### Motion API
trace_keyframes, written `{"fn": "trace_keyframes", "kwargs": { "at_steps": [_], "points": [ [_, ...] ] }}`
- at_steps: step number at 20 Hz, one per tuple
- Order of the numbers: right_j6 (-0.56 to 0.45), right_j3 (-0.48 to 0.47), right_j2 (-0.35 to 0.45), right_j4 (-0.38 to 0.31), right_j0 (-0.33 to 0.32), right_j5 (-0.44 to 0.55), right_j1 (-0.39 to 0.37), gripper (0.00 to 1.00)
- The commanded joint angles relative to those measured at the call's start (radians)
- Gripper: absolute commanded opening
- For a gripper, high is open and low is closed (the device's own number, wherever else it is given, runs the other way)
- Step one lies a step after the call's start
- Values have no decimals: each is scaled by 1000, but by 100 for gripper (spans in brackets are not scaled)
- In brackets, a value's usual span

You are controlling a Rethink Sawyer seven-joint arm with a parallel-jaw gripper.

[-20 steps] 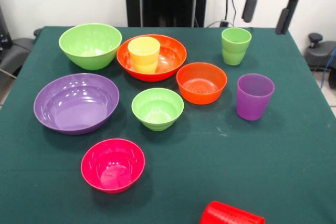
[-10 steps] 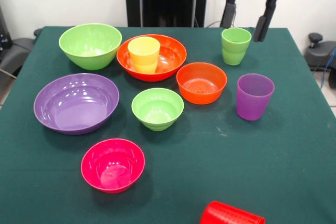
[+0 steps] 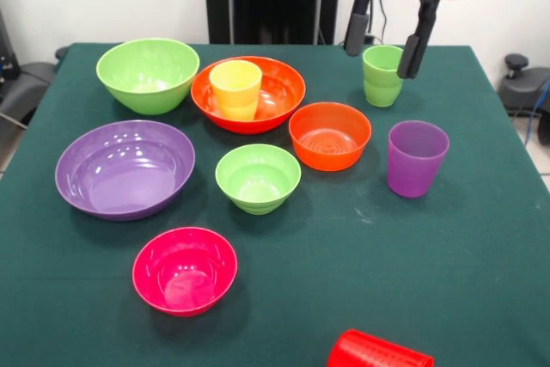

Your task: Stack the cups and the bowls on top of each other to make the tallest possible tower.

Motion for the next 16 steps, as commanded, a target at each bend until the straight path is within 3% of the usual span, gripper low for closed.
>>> {"fn": "trace_keyframes", "kwargs": {
  "at_steps": [1, 16],
  "points": [
    [-308, -105, 154, -107, -71, 126, 78, 100],
    [-345, -81, 198, -155, -122, 123, 46, 100]
  ]
}}
